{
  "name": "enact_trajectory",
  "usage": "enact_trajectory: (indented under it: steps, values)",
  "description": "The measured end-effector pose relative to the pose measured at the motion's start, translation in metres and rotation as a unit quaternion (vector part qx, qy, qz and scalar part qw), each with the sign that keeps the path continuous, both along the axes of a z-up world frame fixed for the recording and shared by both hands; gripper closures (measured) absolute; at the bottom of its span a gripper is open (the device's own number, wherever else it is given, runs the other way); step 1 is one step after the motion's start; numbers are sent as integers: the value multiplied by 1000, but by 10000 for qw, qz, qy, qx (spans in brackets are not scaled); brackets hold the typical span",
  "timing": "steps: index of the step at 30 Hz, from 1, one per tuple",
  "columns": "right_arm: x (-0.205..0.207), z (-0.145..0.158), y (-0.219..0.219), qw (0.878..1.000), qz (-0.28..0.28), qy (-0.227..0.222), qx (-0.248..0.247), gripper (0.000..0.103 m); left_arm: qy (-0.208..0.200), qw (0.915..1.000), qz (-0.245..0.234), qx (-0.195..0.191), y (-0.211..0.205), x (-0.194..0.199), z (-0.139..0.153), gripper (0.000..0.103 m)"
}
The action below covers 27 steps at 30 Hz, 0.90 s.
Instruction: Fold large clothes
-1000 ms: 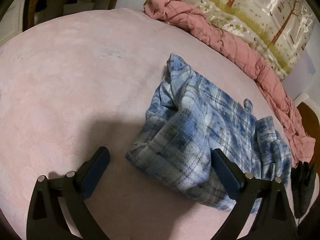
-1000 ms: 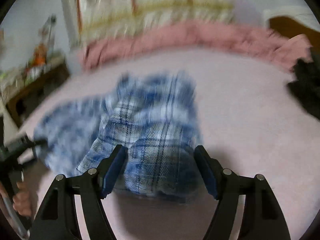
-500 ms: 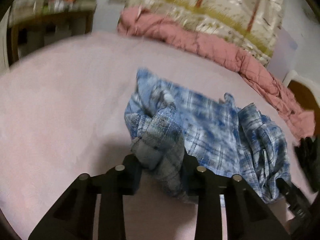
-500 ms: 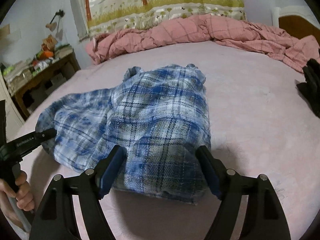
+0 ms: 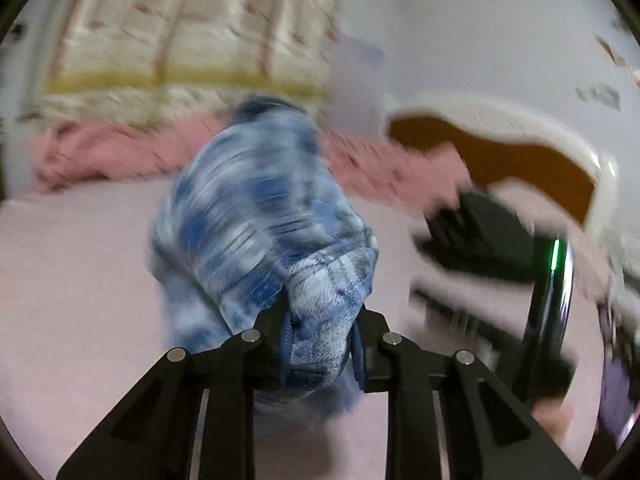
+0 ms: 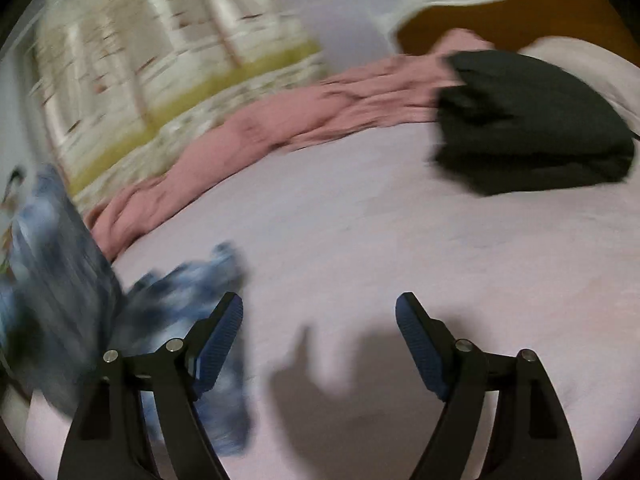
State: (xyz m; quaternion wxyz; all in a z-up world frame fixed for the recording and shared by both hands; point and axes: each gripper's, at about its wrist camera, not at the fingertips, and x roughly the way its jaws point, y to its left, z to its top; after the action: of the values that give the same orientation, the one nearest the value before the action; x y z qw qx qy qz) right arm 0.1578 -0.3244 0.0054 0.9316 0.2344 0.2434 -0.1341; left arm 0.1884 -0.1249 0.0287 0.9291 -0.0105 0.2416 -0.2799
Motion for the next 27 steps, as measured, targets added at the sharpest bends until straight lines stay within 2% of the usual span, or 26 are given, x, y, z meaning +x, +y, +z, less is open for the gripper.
enact_trajectory:
  steps: [2,3,6,7,9,10,11,13,14,16,19,21,22,23,25,27]
  values:
    - [-2,-4,-21,9995,-211,80,235,22,455,9980,-75,438,-16,10,-36,80]
    - [-3,-8,-30,9986,-280,100,434,22,598,9969,-110,492,-17,14,-46,79]
    - [-3,-12,-35,9978,-98,92,650,22,509,9986,-113,103,-6,12,-35,75]
    - [-2,-9,-30,9985,20,38,555,22,487,9986,-183,-71,0,10,-33,67]
    - [-3,-2,-16,9990,310,-136,306,22,520,9979,-322,-215,5,8,-31,60]
    - [-5,2,-7,9984,492,-236,156,22,482,9977,-390,-261,7,4,-28,52]
    - [-6,5,2,9973,654,-320,10,22,387,9977,-469,-303,11,-6,-23,38]
    - [-6,11,17,9948,878,-457,-248,22,26,9979,-466,-446,19,-22,-10,23]
    - [-8,14,22,9936,942,-517,-342,22,-156,9975,-422,-537,27,-29,-4,22]
    - [-12,19,31,9910,1048,-674,-488,22,-357,9971,-94,-669,47,-34,5,21]
    - [-8,29,37,9866,1330,-861,-385,22,-319,9927,863,-786,82,-21,2,21]
    - [1,39,41,9798,1784,-888,-189,22,130,9894,1317,-591,97,4,-12,21]
    - [8,44,44,9766,1979,-824,-144,22,486,9876,1406,-501,101,17,-23,21]
    - [19,50,48,9716,2260,-686,-113,22,1013,9835,1427,-467,106,31,-37,21]
    - [44,61,56,9635,2655,-334,-50,24,1821,9726,1302,-633,110,49,-58,21]
    - [76,65,59,9574,2875,40,251,24,2094,9658,1182,-965,119,54,-65,21]
